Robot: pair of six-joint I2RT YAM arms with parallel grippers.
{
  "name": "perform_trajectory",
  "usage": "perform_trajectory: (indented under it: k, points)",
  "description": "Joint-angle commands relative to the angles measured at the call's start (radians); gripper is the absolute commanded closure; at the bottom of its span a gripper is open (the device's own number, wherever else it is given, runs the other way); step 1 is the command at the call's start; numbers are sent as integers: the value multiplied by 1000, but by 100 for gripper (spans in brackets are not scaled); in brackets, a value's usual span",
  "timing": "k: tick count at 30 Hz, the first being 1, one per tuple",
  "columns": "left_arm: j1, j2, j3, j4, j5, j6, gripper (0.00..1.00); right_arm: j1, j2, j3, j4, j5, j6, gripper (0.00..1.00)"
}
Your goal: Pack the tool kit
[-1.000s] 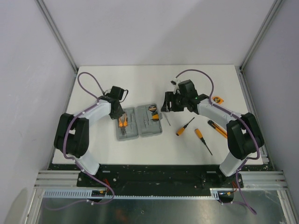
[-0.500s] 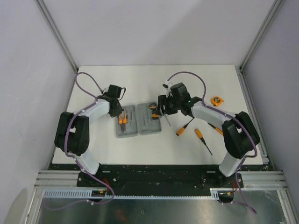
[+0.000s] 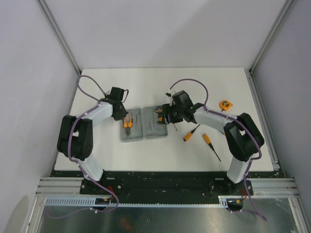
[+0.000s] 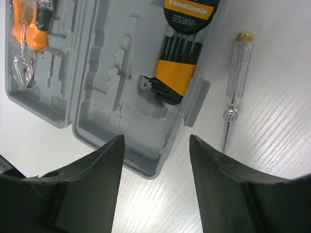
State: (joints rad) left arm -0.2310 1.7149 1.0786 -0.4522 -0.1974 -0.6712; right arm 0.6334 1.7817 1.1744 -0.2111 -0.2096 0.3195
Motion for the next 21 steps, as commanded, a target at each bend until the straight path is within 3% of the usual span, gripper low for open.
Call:
perform_trajectory:
  k: [1, 11, 21]
  points:
    - [0, 97, -55, -146, 83, 23, 100, 12, 1, 1, 31, 28, -8, 40]
    - [-25, 16, -173, -156, 99, -58, 100, 19, -30, 1, 56, 35, -10, 39]
    - [-33, 16, -96, -157, 118, -52, 100, 68, 39, 95, 81, 36, -57, 41]
